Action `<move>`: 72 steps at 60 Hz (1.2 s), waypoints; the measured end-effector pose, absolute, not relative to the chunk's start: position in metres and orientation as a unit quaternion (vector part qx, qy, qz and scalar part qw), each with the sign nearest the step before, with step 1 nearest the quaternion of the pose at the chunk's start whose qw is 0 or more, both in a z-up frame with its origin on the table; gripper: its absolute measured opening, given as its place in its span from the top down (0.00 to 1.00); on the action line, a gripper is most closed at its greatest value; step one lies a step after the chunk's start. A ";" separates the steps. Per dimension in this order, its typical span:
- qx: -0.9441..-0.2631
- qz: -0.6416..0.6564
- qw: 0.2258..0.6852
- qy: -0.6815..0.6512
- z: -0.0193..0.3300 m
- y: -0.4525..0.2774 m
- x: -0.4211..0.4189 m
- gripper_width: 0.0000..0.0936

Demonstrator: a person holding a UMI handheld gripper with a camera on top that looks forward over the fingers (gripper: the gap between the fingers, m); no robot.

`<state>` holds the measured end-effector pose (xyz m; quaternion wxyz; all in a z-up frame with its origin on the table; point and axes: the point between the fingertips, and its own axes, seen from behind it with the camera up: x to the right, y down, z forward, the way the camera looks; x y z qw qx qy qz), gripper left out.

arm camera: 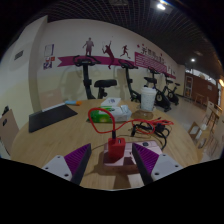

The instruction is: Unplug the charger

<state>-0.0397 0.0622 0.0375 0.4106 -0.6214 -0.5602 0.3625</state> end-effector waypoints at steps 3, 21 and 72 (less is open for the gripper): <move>-0.620 0.362 0.409 -0.563 0.034 0.063 -0.047 0.08; -0.623 0.350 0.415 -0.563 0.027 0.076 -0.071 0.79; -0.701 0.223 0.312 -0.601 -0.005 0.291 -0.041 0.73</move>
